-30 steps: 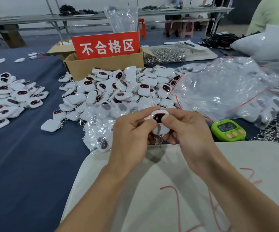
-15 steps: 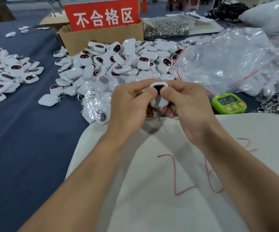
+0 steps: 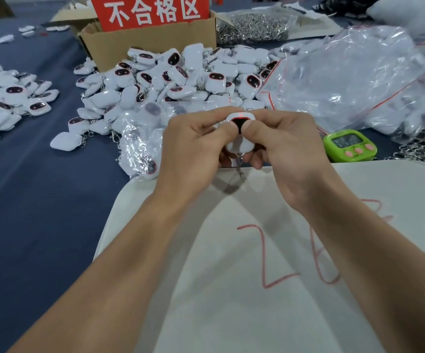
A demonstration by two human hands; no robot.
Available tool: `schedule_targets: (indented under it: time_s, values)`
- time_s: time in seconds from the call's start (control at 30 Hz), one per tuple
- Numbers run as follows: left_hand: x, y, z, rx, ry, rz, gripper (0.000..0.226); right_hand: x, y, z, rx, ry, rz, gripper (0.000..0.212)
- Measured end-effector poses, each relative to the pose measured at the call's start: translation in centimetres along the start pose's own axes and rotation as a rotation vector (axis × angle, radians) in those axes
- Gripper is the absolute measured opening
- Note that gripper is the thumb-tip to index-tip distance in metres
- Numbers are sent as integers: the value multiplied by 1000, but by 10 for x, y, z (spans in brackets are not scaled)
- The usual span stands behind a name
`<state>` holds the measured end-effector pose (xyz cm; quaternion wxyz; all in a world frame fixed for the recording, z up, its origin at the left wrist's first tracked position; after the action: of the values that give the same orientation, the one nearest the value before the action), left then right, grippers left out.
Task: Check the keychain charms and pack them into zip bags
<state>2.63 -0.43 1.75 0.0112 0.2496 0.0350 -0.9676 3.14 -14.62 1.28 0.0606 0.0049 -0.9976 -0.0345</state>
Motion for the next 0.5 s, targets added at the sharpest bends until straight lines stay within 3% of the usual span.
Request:
schedule_targets:
  time_s: [0.37,0.5]
  values:
    - [-6,4,-7,-197,66,6,25,-5,0,6,-11,-10,-21,18]
    - [-4,2,-5,-92,38,22,24,-1,2,1,-57,-13,-87,23]
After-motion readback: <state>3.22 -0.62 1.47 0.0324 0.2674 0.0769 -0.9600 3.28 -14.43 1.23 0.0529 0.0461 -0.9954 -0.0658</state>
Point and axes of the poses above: each hand's wrist, its own x-axis away from the middle knuckle, its own y-axis out of the palm, z = x × y, the point moved 4 cm from there along -x, towards the middle knuckle, and after that the axes turned 11 degrees about y, right-handed, at the moved point
